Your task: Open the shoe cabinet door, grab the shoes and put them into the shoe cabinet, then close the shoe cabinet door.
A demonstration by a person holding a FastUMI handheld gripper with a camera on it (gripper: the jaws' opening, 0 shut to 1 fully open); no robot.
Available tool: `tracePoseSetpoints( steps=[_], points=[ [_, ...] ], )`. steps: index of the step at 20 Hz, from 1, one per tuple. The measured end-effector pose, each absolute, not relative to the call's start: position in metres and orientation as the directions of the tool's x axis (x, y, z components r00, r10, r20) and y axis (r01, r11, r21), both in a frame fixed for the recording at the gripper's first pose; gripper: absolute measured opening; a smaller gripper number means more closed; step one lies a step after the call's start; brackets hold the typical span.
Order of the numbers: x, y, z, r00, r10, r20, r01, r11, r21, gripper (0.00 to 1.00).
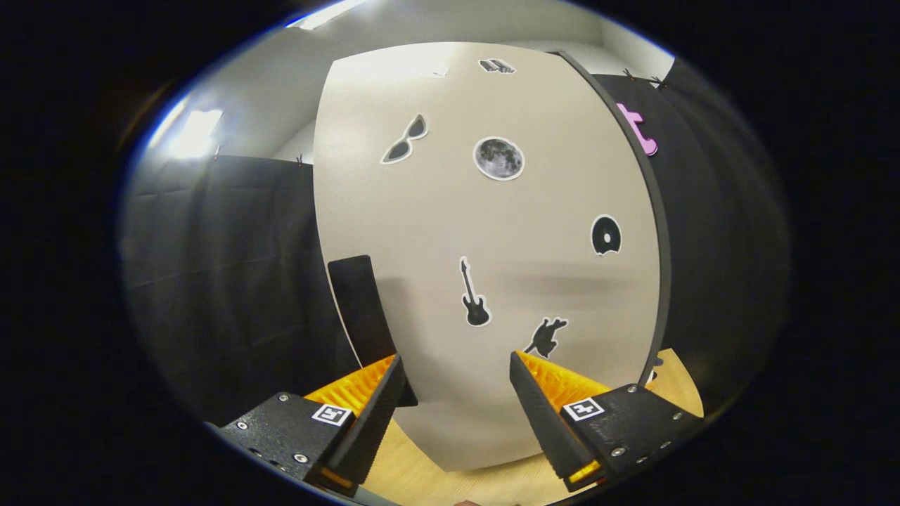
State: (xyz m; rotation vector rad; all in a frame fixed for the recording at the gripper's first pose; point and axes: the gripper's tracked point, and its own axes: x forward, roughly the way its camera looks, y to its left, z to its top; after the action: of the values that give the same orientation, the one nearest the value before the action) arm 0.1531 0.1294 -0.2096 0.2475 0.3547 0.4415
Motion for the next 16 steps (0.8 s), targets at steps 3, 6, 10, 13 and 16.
tracePoseSetpoints(
  steps=[3, 6, 10, 13, 16],
  points=[
    [0.159, 0.147, -0.204, 0.861, 0.428, -0.273, -0.366, 0.896, 0.251, 0.95],
    [0.163, 0.159, -0.205, 0.867, 0.408, -0.285, -0.351, 0.908, 0.230, 0.94],
    [0.164, 0.153, -0.195, 0.875, 0.395, -0.280, -0.328, 0.909, 0.256, 0.95],
    [0.162, 0.129, -0.176, 0.903, 0.332, -0.273, -0.276, 0.935, 0.223, 0.95],
    [0.150, 0.103, -0.154, 0.928, 0.254, -0.272, -0.218, 0.964, 0.153, 0.95]
  ],
)
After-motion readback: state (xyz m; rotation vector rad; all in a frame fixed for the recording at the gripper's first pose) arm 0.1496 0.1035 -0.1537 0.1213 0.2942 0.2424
